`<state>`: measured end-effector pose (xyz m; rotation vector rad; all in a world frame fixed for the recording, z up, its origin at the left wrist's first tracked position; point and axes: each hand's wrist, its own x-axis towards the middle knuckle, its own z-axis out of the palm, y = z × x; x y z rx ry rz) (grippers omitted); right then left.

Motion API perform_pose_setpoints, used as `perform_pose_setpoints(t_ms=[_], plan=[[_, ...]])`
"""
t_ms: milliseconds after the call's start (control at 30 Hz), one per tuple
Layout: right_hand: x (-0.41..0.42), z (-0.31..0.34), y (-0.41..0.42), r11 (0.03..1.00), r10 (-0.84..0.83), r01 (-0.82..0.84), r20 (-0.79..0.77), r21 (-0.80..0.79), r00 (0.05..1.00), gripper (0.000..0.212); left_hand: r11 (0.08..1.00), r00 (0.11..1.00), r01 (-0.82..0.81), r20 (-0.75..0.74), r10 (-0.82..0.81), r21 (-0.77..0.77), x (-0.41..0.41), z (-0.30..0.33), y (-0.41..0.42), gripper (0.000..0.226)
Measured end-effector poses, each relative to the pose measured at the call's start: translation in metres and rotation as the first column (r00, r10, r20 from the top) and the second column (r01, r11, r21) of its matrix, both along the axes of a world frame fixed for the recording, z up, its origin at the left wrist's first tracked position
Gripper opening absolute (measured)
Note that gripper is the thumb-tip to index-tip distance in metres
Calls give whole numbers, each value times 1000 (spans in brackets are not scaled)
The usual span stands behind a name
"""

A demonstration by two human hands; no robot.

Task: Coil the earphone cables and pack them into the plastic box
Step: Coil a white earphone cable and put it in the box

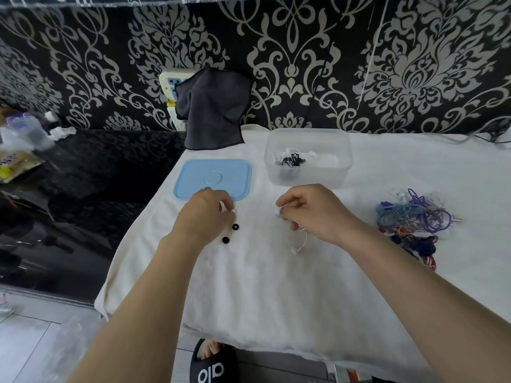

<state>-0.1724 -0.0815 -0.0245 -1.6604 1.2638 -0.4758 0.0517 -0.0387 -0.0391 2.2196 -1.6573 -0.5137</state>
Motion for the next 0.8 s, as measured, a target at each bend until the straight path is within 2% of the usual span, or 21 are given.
perform_pose_setpoints(t_ms=[167,300,400,500,800], plan=[[-4,9,0,999,-32,31,74,10,997,14,999,999,35,-8,-36,-37,-5,3,-3,2],[-9,19,0,996,-90,83,195,42,977,12,987,964,76,-243,-109,-140,-25,20,-4,6],[-11,25,1,991,-129,111,279,79,952,13,985,874,109,-459,-160,-135,-43,35,-2,3],[-13,28,3,989,-145,125,327,82,934,16,985,804,124,-569,-170,-118,-55,44,0,4],[-18,32,2,979,-204,183,365,90,908,10,985,743,113,-646,-173,-133,-65,51,1,7]])
